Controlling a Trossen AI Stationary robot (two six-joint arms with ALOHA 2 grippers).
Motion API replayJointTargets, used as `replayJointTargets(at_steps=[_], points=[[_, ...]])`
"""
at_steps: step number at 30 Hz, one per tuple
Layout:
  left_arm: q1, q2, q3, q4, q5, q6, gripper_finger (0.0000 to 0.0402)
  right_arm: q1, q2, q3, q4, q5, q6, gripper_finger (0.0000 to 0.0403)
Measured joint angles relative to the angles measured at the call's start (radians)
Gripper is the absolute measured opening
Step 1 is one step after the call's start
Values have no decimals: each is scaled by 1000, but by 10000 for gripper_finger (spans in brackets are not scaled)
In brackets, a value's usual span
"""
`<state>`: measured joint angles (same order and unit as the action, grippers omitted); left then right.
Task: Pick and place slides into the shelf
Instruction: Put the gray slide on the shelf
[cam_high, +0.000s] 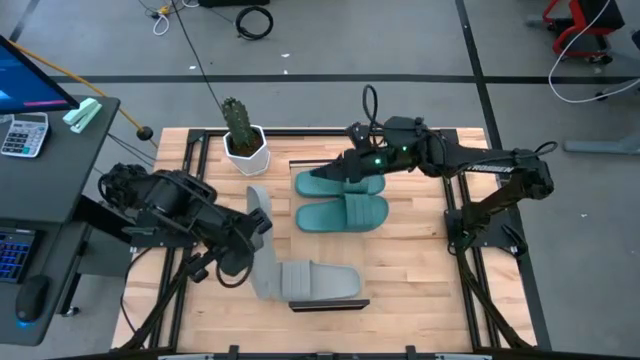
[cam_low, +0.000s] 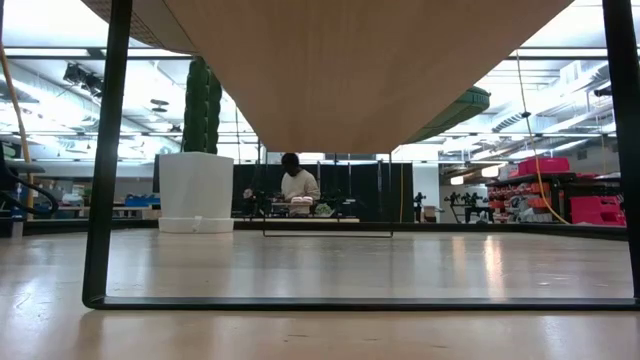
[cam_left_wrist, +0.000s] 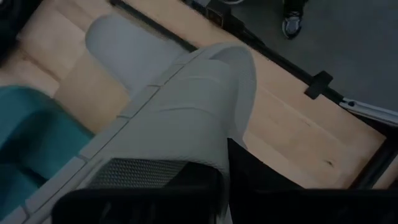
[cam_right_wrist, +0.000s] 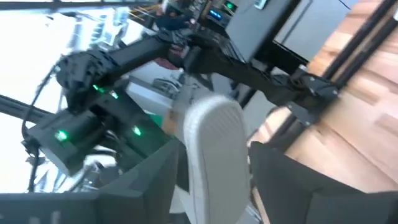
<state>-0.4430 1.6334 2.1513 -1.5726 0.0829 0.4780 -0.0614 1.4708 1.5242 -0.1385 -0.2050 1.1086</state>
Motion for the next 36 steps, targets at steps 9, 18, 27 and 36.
replayJointTargets(at_steps=[9, 18, 27, 36], points=[[67, 98, 25, 2, 63, 87, 17, -9, 25, 2, 27, -43, 17, 224], [58, 159, 25, 2, 65, 142, 17, 13, 104, 3, 0, -134, 53, 215], [57, 160, 25, 1, 66, 147, 14, 27, 161, 2, 47, -187, 77, 215], [58, 160, 25, 13, 77, 161, 13, 25, 187, 19, 144, -181, 100, 215]])
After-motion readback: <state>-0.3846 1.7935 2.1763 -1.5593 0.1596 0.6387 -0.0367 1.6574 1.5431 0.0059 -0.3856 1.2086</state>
